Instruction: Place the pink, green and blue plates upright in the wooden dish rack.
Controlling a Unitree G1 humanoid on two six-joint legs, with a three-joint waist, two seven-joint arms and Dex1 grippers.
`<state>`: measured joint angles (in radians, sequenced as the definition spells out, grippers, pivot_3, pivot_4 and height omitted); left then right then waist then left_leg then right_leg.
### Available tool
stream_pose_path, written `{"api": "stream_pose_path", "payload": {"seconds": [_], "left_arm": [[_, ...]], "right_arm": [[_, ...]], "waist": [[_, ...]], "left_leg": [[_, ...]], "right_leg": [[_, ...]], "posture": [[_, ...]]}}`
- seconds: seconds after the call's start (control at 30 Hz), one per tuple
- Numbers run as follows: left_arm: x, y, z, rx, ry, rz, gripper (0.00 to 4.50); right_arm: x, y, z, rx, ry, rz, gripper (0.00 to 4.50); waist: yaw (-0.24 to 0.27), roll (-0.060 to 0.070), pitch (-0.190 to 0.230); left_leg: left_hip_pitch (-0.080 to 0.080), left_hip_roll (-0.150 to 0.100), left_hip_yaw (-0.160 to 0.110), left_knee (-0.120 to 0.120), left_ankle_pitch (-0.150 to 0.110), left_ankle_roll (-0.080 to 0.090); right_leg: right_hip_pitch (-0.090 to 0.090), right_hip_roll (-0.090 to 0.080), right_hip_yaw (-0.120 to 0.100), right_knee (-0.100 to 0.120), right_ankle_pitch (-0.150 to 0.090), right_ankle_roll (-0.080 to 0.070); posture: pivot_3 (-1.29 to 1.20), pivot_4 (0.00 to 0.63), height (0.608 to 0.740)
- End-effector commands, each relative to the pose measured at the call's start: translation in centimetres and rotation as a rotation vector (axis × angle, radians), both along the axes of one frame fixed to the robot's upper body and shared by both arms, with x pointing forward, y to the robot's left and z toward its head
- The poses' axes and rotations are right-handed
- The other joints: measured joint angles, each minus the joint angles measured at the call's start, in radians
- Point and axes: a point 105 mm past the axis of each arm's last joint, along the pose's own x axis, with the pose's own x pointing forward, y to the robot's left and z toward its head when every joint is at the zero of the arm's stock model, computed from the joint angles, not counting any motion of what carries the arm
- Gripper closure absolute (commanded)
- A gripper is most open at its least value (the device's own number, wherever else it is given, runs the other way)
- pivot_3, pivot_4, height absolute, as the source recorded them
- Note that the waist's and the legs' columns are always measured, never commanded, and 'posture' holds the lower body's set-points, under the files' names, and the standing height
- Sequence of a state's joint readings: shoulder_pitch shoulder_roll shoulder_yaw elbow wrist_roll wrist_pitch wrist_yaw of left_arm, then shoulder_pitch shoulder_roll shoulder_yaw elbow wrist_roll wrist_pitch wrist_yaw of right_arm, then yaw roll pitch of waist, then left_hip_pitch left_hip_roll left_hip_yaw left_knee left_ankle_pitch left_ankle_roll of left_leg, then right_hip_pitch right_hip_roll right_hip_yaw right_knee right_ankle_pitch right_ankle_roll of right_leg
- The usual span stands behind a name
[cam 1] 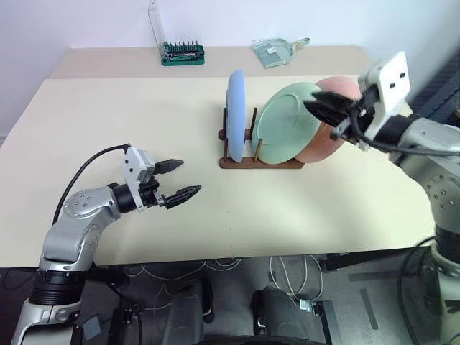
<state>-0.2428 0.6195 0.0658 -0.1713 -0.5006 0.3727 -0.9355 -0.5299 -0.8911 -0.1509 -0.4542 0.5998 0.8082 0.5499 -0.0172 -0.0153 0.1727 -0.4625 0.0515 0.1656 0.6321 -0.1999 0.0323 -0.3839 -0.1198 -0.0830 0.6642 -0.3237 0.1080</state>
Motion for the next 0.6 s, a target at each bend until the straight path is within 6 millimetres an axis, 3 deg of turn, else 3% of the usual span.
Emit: {"api": "stream_pose_path", "payload": {"seconds": [0.03, 0.27, 0.6], "left_arm": [[-0.1, -1.0, 0.2, 0.018, -0.028, -0.061, 0.00], [0.6, -1.9, 0.4, 0.016, -0.043, -0.097, 0.00], [0.4, -1.9, 0.4, 0.012, -0.047, -0.091, 0.00]], "right_arm": [[-1.2, -1.9, -1.0, -0.225, -0.009, -0.061, 4.42], [-0.7, -2.6, -3.2, -0.320, 0.010, -0.117, 4.42], [1.4, -1.9, -3.7, -0.328, -0.029, -0.123, 4.42]], "waist": [[0.003, 0.000, 0.000], [-0.002, 0.000, 0.000], [0.002, 0.000, 0.000]], "left_leg": [[0.000, 0.000, 0.000, 0.000, 0.000, 0.000], [0.000, 0.000, 0.000, 0.001, 0.000, 0.000], [0.000, 0.000, 0.000, 0.001, 0.000, 0.000]], "right_leg": [[0.000, 0.000, 0.000, 0.000, 0.000, 0.000], [0.001, 0.000, 0.000, 0.000, 0.000, 0.000], [0.001, 0.000, 0.000, 0.000, 0.000, 0.000]], "posture": [[0.00, 0.150, 0.732], [0.00, 0.150, 0.732], [0.00, 0.150, 0.732]]}}
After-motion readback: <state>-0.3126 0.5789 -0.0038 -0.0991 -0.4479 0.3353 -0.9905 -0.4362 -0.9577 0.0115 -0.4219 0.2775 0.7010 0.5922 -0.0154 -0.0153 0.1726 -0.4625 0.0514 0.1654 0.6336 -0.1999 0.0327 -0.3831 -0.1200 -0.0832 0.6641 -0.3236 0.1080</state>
